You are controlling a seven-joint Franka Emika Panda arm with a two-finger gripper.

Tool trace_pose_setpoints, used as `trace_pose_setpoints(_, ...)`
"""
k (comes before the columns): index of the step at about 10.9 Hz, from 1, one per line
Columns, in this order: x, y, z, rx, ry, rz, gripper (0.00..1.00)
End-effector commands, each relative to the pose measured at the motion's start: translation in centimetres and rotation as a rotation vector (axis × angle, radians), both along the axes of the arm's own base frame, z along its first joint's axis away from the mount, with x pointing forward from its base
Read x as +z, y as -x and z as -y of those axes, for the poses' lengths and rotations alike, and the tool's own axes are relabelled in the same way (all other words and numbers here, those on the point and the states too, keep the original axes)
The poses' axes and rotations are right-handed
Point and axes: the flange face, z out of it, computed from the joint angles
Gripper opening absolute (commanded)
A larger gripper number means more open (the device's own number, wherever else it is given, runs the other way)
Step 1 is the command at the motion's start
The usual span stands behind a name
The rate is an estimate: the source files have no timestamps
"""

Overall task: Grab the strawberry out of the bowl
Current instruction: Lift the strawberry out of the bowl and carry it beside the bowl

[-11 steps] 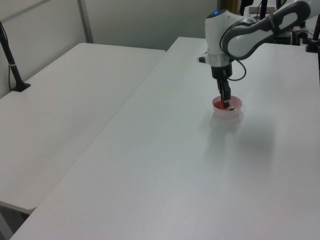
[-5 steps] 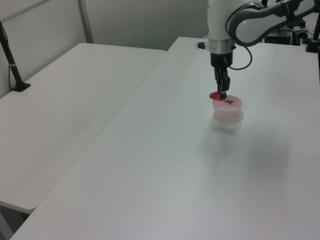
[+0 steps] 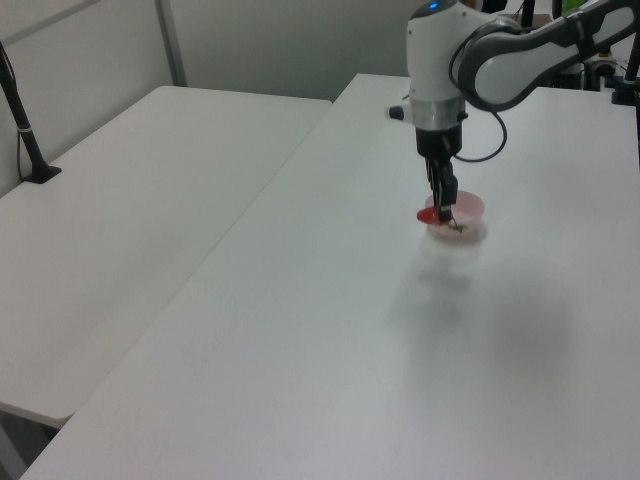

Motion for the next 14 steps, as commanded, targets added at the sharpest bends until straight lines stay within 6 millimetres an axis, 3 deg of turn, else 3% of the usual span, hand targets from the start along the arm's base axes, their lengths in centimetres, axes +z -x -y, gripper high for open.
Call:
trace_pose_setpoints(1, -3.3, 0.3, -2.6, -0.050, 0.005, -0.064, 0.26)
trace_pose_setpoints(3, -4.0, 0.3, -2.9, -0.055, 0.008, -0.075, 0.26)
trace_pose_setpoints(5, -2.7, 0.1, -2.2, -0.057, 0.006, -0.053, 0.26)
trace_pose_setpoints(8, -0.9, -1.3, 0.6, -0.077, -0.005, -0.017, 0.26)
trace_pose_setpoints(10, 1.3, -2.8, 5.5, -0.060, -0.014, 0.021, 0.26)
trace_pose_setpoints(14, 0.6, -3.5, 17.1, 0.011, 0.012, 0.023, 0.26)
